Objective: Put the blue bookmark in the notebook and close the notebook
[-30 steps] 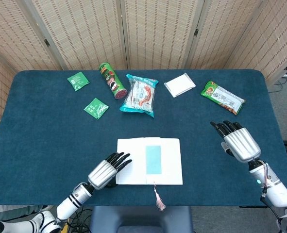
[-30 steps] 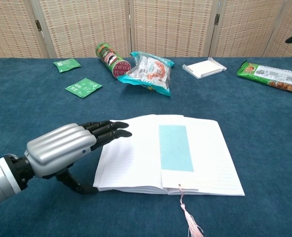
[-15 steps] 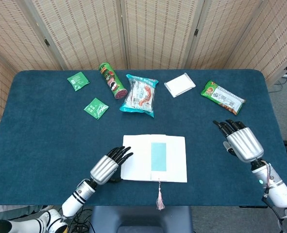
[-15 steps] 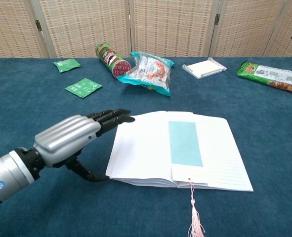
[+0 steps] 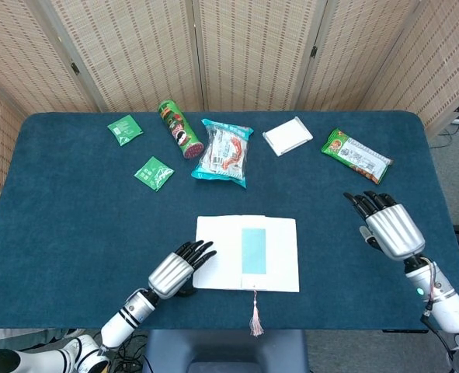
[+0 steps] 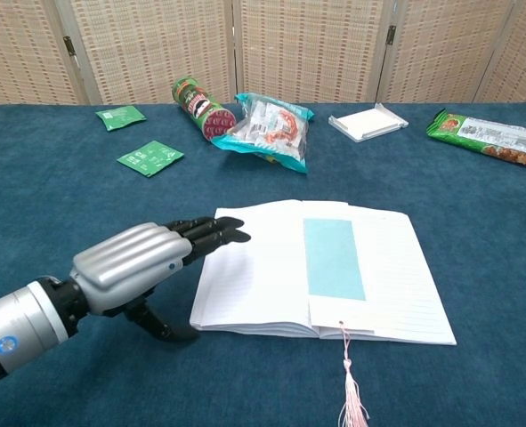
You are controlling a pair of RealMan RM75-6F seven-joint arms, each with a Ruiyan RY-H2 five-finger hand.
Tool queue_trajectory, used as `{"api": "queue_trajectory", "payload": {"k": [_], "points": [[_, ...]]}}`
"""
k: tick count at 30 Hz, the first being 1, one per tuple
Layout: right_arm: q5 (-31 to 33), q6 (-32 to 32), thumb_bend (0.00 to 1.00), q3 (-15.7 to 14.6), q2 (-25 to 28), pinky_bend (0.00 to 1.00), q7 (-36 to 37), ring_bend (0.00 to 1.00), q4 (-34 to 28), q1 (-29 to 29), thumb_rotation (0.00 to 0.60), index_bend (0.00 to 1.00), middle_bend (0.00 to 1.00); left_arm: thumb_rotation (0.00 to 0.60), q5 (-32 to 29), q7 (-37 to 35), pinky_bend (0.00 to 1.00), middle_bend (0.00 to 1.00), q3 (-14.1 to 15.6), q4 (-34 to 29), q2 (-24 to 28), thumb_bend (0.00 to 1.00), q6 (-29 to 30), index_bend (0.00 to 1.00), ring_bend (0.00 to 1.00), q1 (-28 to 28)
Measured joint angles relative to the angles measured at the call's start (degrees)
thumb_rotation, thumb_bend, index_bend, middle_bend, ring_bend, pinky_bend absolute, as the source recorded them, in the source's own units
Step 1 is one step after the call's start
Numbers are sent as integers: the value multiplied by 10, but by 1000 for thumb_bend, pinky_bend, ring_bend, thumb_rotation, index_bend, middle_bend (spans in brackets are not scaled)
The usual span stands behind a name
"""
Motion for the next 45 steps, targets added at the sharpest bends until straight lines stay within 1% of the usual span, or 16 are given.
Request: {"api": "queue_trajectory", "payload": {"k": [4,8,10,13,15,16,20,24,27,30,36,41,45], "points": [[-1,2,347,0,-1,301,3,182,3,-2,600,89,241,600,-3,-3,162,0,-3,6,-9,173,-1,4,13,-3],[-1,3,346,1,0,296,4,180,4,-4,600,89,241,600,-6,-12,162,0,-8,17,-22,174,1,35,13,-6],[-2,4,347,2,0,294,5,180,4,-5,600,89,241,600,-8,-20,162,0,-11,25,-28,173,2,65,14,-7],[-2,5,346,3,-1,293,7,179,6,-5,600,89,241,600,-10,-31,162,4,-13,38,-36,173,5,146,18,-8],[-2,5,347,3,-2,291,9,179,8,-6,600,89,241,600,-10,-44,162,24,-14,46,-43,173,8,214,22,-9],[-3,5,346,4,-2,290,10,179,9,-6,600,89,241,600,-10,-50,162,32,-14,50,-46,178,9,230,24,-9],[-3,8,346,5,-3,287,13,178,11,-6,600,89,241,600,-10,-79,162,82,-18,76,-62,230,22,310,58,-11],[-4,11,346,7,-3,286,16,178,13,-7,600,89,241,600,-7,-103,162,105,-22,107,-82,281,39,352,67,-14],[-4,12,345,8,-3,280,19,178,15,-8,600,89,241,600,-6,-113,162,114,-24,125,-93,327,46,368,71,-16],[-4,11,344,9,-3,278,21,175,17,-8,600,89,241,600,-7,-118,162,116,-25,138,-102,348,49,374,75,-17],[-5,14,344,10,-4,277,25,175,20,-9,600,89,241,600,-9,-122,162,124,-28,151,-113,358,54,389,77,-21],[-5,16,344,12,-4,276,26,175,22,-9,600,89,241,600,-10,-117,162,125,-43,145,-119,358,63,368,80,-32],[-6,20,344,13,-3,276,28,175,21,-11,600,89,241,600,-10,-101,162,125,-62,126,-121,358,68,342,80,-50]]}}
